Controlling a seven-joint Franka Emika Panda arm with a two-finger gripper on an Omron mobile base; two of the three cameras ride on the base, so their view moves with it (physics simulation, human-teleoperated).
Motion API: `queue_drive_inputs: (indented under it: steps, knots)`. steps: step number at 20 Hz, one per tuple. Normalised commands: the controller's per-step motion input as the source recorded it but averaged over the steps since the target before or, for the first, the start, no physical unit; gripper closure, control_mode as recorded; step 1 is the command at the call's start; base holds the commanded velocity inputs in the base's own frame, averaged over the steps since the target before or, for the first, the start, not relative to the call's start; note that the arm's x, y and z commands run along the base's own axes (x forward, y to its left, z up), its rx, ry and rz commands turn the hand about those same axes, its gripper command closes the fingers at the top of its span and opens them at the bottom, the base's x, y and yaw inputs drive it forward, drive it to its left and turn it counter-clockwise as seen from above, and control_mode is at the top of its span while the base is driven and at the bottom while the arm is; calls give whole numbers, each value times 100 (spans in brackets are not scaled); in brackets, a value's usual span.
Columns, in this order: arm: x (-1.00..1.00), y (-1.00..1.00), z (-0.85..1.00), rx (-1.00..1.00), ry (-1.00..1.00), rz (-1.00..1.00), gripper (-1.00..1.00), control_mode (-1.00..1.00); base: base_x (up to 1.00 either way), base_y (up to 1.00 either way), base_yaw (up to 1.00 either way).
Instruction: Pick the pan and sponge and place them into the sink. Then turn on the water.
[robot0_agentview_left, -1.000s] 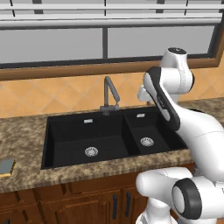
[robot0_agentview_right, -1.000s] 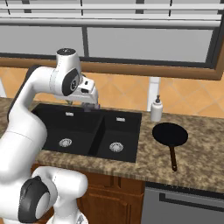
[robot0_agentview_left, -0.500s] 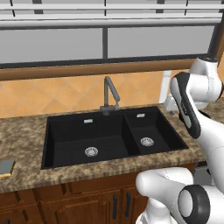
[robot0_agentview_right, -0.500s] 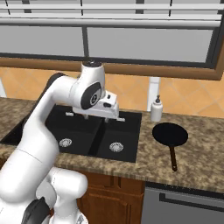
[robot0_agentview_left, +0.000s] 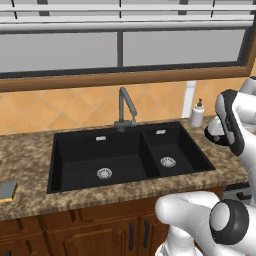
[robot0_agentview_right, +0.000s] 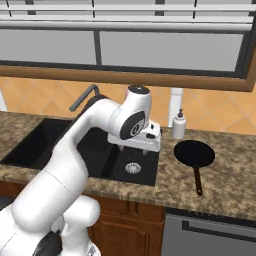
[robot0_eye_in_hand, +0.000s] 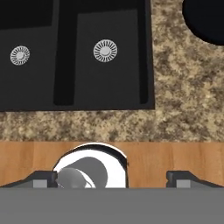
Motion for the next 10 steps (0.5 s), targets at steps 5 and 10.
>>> queue_drive_inputs:
  steps: [5,10]
  knots:
    - [0,-61,-30,0,9,0,-100,-100,0,0,0]
    - [0,-57,-20,0,10,0,-100,-100,0,0,0]
